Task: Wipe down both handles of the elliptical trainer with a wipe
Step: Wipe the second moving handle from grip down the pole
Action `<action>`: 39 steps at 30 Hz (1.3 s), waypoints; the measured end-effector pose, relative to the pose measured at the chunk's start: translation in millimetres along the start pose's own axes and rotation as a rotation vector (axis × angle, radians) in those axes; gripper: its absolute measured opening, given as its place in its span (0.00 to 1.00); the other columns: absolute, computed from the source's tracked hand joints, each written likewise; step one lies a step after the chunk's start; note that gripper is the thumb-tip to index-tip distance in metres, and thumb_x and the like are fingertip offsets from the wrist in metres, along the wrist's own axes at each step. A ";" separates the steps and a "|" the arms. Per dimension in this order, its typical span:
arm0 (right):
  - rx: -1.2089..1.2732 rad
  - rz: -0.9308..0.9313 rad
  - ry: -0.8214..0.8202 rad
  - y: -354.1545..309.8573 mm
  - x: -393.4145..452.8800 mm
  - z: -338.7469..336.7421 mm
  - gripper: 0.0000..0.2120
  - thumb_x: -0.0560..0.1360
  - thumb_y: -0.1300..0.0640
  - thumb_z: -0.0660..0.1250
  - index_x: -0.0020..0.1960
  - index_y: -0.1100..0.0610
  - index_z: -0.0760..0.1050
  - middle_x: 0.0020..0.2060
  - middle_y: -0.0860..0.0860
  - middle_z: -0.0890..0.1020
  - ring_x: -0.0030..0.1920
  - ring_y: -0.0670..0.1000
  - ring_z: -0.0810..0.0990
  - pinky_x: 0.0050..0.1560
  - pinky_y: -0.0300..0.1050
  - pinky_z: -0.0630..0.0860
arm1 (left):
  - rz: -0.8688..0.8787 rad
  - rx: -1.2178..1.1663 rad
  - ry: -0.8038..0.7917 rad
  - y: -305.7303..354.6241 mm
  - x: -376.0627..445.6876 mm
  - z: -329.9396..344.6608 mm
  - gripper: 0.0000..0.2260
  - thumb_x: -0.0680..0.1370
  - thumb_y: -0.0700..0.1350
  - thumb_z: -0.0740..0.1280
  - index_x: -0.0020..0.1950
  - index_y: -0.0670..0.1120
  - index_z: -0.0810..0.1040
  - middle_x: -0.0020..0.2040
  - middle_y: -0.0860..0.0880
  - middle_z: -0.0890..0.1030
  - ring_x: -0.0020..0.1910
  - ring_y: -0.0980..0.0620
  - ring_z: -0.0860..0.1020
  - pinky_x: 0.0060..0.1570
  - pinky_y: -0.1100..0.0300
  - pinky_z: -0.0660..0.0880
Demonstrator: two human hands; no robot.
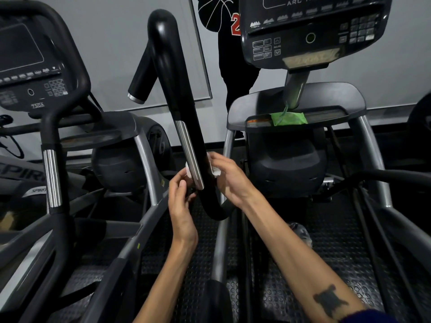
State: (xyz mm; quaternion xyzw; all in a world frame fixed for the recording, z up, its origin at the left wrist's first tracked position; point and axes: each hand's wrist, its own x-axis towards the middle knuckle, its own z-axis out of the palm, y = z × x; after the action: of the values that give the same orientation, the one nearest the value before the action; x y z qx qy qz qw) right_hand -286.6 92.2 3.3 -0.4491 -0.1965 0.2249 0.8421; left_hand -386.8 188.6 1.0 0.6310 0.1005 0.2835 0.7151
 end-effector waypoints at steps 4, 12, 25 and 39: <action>-0.157 0.057 -0.013 -4.8 0.0 -11.5 0.13 0.79 0.64 0.63 0.59 0.69 0.78 0.48 0.57 0.82 0.46 0.48 0.81 0.49 0.41 0.75 | 0.000 0.005 0.013 -0.4 1.4 -4.1 0.25 0.76 0.61 0.61 0.67 0.48 0.77 0.65 0.43 0.80 0.67 0.43 0.76 0.61 0.47 0.70; -0.185 0.120 -0.055 -1.9 1.9 -8.4 0.19 0.84 0.56 0.60 0.63 0.70 0.77 0.53 0.60 0.81 0.53 0.56 0.79 0.59 0.49 0.74 | -0.017 0.005 0.039 0.0 -1.1 -1.7 0.21 0.76 0.59 0.61 0.63 0.49 0.78 0.63 0.42 0.80 0.62 0.45 0.78 0.57 0.52 0.70; -0.209 0.133 -0.077 -0.9 3.0 -17.4 0.14 0.83 0.60 0.61 0.62 0.69 0.75 0.51 0.61 0.78 0.50 0.54 0.77 0.51 0.48 0.72 | -0.040 0.024 0.102 -4.2 3.9 -2.3 0.22 0.76 0.58 0.61 0.64 0.48 0.78 0.64 0.41 0.80 0.63 0.45 0.78 0.57 0.52 0.70; -0.018 0.244 -0.055 10.2 -3.5 -5.2 0.16 0.84 0.54 0.59 0.56 0.61 0.83 0.48 0.57 0.83 0.48 0.52 0.81 0.56 0.47 0.77 | -0.048 -0.032 0.124 -0.4 3.4 2.5 0.20 0.78 0.56 0.58 0.63 0.47 0.78 0.56 0.49 0.82 0.56 0.52 0.78 0.55 0.54 0.70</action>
State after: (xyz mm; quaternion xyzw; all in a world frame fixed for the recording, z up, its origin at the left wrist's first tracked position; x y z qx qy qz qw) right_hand -288.8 91.9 -8.4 -0.4708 -0.1653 0.3360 0.7988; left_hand -382.6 188.3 1.8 0.5979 0.1552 0.3065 0.7242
